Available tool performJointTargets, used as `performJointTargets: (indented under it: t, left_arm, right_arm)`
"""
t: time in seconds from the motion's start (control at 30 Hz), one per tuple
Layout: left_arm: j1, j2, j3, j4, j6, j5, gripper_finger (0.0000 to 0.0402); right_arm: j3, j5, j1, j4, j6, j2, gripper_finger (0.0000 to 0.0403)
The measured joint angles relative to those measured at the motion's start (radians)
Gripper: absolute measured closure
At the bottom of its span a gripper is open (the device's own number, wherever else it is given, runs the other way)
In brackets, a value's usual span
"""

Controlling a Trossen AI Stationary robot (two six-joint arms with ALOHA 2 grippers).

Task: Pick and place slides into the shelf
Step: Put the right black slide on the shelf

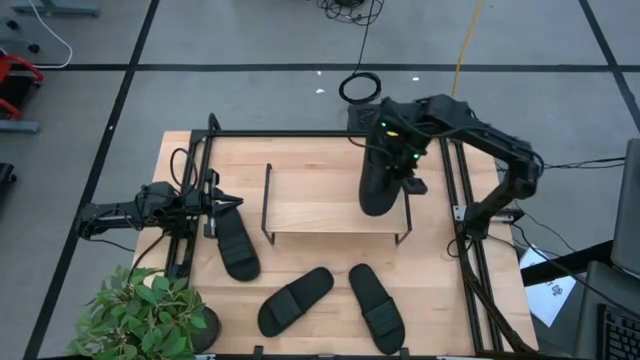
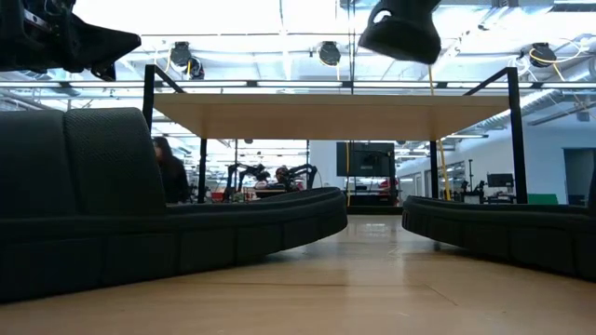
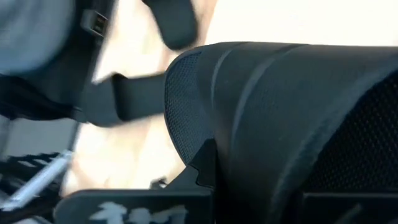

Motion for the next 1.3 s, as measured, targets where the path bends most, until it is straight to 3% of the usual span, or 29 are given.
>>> performJointTargets:
  t: [0.3, 1.3]
  left_arm:
    - [0.0, 0.0, 0.0, -0.004, 0.009, 0.0, 0.0369]
    - [0.0, 0.0, 0.0, -0.007, 0.005, 0.0, 0.0369]
  right_arm:
    - [-0.027, -0.091, -0.024, -0.003, 0.049, 0.056, 0.0399]
    - [-0.302, -0.092, 0.016, 0.083, 0.087, 0.086, 0.0399]
